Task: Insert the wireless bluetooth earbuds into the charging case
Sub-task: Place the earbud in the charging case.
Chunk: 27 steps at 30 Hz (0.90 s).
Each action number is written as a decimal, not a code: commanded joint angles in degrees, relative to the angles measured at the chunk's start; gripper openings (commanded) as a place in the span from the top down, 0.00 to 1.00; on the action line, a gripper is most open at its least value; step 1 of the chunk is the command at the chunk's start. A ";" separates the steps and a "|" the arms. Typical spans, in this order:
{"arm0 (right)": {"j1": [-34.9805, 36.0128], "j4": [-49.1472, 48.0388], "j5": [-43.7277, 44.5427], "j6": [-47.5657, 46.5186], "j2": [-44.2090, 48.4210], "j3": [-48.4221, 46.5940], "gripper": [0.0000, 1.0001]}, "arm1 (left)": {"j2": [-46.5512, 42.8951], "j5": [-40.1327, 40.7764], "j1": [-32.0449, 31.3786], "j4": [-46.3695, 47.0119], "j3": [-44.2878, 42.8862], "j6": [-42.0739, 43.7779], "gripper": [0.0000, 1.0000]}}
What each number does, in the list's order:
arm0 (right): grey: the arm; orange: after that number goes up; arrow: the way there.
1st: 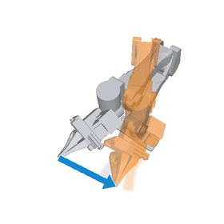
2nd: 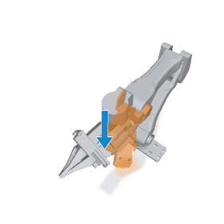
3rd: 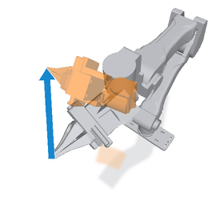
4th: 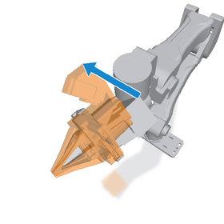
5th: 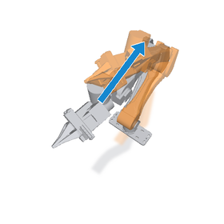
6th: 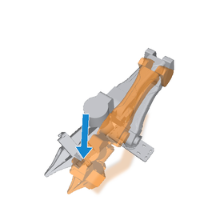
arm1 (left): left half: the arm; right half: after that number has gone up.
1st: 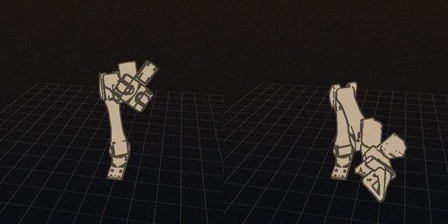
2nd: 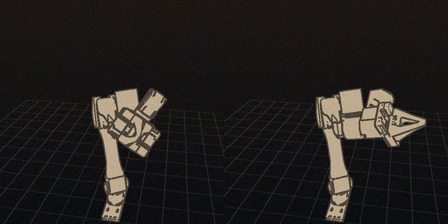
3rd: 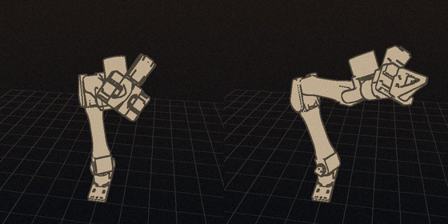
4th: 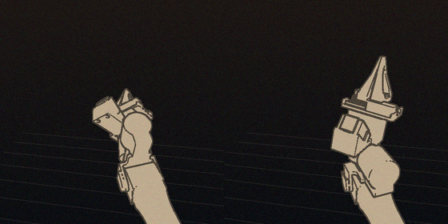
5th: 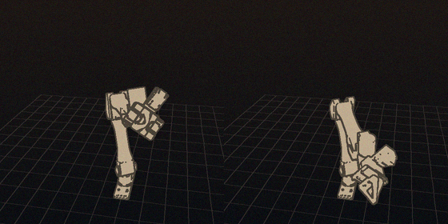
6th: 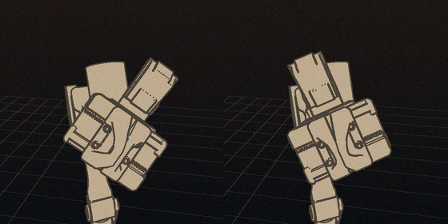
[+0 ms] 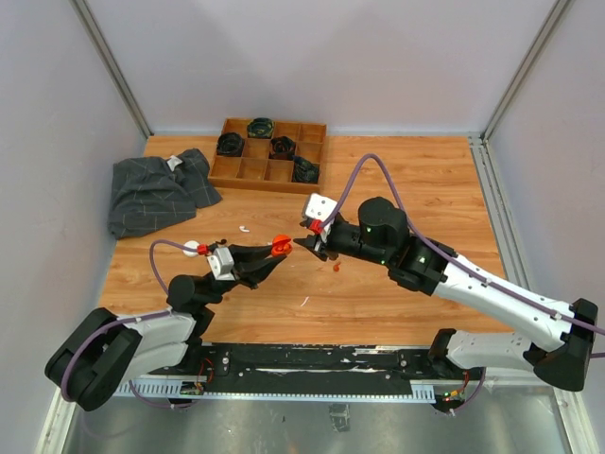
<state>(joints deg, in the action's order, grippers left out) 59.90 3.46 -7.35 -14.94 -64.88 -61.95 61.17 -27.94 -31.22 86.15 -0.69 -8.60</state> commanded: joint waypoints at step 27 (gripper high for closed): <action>-5.14 0.22 -24.46 3.42 -3.21 5.24 0.73 | 1.51 -9.09 0.37 11.50 -2.39 -4.34 1.00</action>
<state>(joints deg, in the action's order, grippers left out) 55.86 5.65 -29.71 -12.58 -67.42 -56.55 62.74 -35.59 -31.22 87.48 -1.61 -12.32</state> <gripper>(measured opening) 0.267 0.266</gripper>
